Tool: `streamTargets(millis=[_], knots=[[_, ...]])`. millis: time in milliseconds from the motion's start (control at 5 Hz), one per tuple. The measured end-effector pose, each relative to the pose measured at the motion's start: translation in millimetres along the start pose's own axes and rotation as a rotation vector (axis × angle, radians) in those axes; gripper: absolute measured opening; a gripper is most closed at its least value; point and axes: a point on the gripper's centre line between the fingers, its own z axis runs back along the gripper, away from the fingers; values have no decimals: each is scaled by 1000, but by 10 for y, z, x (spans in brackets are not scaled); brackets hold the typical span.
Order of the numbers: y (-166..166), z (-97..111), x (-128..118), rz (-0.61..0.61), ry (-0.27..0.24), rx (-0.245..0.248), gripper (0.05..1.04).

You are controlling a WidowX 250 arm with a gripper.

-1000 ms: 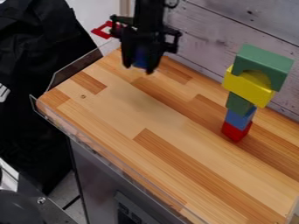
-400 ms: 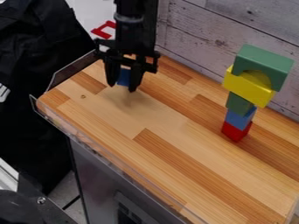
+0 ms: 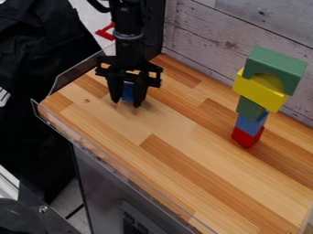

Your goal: Remove the blue block from the tower and put it on the further left side

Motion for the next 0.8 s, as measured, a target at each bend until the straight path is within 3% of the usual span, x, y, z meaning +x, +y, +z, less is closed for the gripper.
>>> streamTargets(millis=[200, 400, 600, 800], knots=[[15, -50, -29, -8, 27, 8, 676], [11, -50, -48, -3, 40, 9, 946], [-42, 174, -62, -3, 12, 37, 1001], [-309, 659, -76, -92, -69, 67, 999]])
